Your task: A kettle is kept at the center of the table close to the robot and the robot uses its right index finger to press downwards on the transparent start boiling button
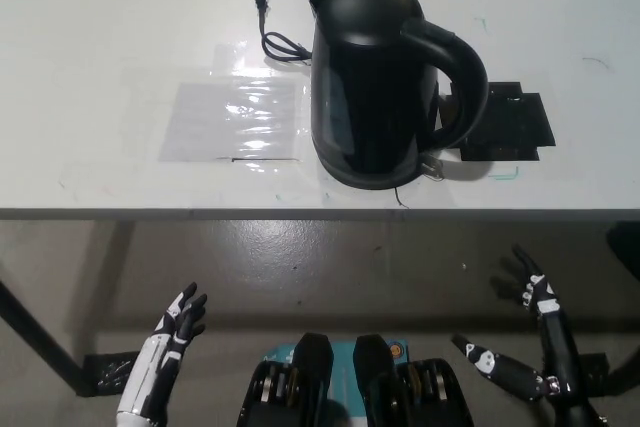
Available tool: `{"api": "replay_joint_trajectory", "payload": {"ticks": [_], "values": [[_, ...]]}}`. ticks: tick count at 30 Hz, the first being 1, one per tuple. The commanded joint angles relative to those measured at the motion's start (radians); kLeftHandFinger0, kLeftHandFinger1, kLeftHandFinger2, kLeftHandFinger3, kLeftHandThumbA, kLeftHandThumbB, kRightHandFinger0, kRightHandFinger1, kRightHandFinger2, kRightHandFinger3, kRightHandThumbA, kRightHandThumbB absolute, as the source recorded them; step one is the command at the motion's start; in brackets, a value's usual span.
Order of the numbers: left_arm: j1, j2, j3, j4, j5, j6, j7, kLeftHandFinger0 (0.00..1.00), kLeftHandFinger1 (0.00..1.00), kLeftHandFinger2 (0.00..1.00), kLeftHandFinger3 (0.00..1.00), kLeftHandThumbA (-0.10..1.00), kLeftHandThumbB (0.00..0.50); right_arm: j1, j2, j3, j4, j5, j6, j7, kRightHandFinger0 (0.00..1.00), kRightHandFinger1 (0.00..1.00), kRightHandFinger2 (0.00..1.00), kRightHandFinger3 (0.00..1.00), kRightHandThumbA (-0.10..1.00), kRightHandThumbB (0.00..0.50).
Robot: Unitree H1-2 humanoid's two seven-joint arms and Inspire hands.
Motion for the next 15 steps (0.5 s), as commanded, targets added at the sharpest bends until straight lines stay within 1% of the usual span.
{"api": "replay_joint_trajectory", "payload": {"ticks": [1,2,3,4,5,7,10,12,14,15], "values": [[-0.002,0.018,-0.008,-0.023,0.018,-0.072,-0.011,1.0,1.0,1.0,1.0,0.98,0.236,-0.008,-0.011,0.021,-0.168,-0.434,-0.016,-0.187,0.11,0.09,0.34,1.0,0.85,0.2],[-0.002,0.018,-0.01,-0.025,0.019,-0.07,-0.012,1.0,1.0,1.0,1.0,0.98,0.235,-0.009,-0.011,0.028,-0.192,-0.479,0.014,-0.192,0.06,0.04,0.29,1.0,0.85,0.198],[-0.001,0.018,-0.011,-0.025,0.016,-0.07,-0.016,1.0,1.0,1.0,1.0,0.98,0.235,-0.016,-0.012,0.034,-0.201,-0.513,0.021,-0.204,0.0,0.0,0.15,1.0,0.84,0.195],[-0.002,0.018,-0.011,-0.023,0.013,-0.075,-0.018,1.0,1.0,1.0,1.0,0.98,0.234,-0.029,-0.011,0.043,-0.209,-0.544,0.038,-0.208,0.0,0.0,0.01,1.0,0.85,0.191],[-0.002,0.018,-0.011,-0.02,0.014,-0.081,-0.017,1.0,1.0,1.0,1.0,0.98,0.237,-0.04,-0.008,0.048,-0.215,-0.557,0.05,-0.204,0.0,0.0,0.0,1.0,0.84,0.192],[-0.007,0.018,-0.013,-0.013,0.014,-0.092,-0.019,1.0,1.0,1.0,1.0,0.97,0.218,-0.058,-0.003,0.055,-0.227,-0.577,0.078,-0.196,0.0,0.0,0.0,1.0,0.85,0.183],[-0.008,0.016,-0.011,-0.009,0.005,-0.097,-0.021,1.0,1.0,1.0,1.0,0.97,0.183,-0.084,0.01,0.058,-0.232,-0.562,0.101,-0.171,0.0,0.0,0.01,1.0,0.87,0.186],[-0.011,0.015,-0.009,-0.005,0.003,-0.101,-0.02,1.0,1.0,1.0,1.0,0.97,0.185,-0.098,0.012,0.061,-0.23,-0.561,0.115,-0.161,0.0,0.0,0.01,1.0,0.88,0.184],[-0.008,0.014,-0.009,-0.017,0.003,-0.086,-0.02,1.0,1.0,1.0,1.0,1.0,0.193,-0.122,0.015,0.068,-0.217,-0.568,0.145,-0.145,0.0,0.0,0.0,1.0,0.88,0.184],[-0.008,0.015,-0.009,-0.017,0.001,-0.087,-0.022,1.0,1.0,1.0,1.0,1.0,0.182,-0.126,0.015,0.07,-0.215,-0.568,0.155,-0.137,0.0,0.0,0.0,1.0,0.89,0.183]]}}
